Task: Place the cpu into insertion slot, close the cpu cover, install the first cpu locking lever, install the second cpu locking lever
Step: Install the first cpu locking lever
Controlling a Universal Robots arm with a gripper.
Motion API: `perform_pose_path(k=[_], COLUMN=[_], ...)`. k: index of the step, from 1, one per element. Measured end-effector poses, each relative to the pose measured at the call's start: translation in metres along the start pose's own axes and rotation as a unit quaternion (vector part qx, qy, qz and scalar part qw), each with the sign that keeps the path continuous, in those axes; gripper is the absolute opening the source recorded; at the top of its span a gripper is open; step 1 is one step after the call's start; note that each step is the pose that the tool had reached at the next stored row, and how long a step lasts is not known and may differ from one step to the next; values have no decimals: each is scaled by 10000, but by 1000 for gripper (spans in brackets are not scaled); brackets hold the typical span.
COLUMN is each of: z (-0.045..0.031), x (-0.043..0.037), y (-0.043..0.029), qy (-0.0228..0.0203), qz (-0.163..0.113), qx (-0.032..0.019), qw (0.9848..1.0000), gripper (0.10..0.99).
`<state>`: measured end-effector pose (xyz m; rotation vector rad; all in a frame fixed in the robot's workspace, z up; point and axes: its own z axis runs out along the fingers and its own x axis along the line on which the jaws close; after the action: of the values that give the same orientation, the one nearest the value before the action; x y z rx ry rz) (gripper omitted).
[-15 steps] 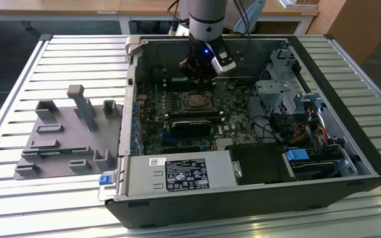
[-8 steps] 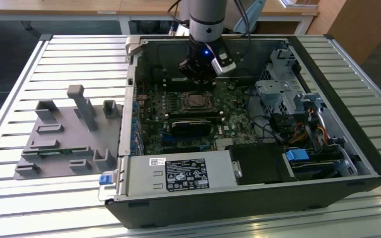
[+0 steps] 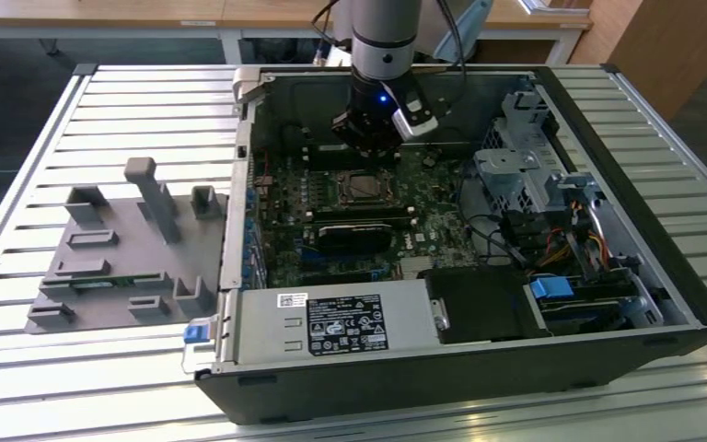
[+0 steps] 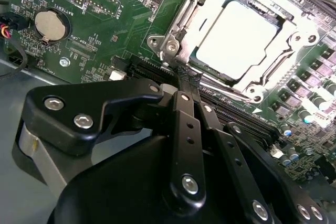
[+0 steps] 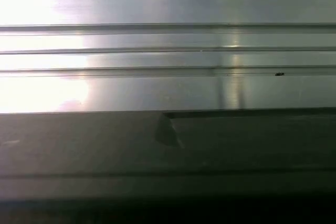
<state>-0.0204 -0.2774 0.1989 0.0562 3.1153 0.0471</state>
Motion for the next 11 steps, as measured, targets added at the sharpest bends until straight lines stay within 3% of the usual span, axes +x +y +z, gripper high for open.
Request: perform_pose_path(k=[11], z=[-11], x=[-1], y=[1], qy=[-1], qz=[0], qx=[0], qw=[10000], gripper=[106])
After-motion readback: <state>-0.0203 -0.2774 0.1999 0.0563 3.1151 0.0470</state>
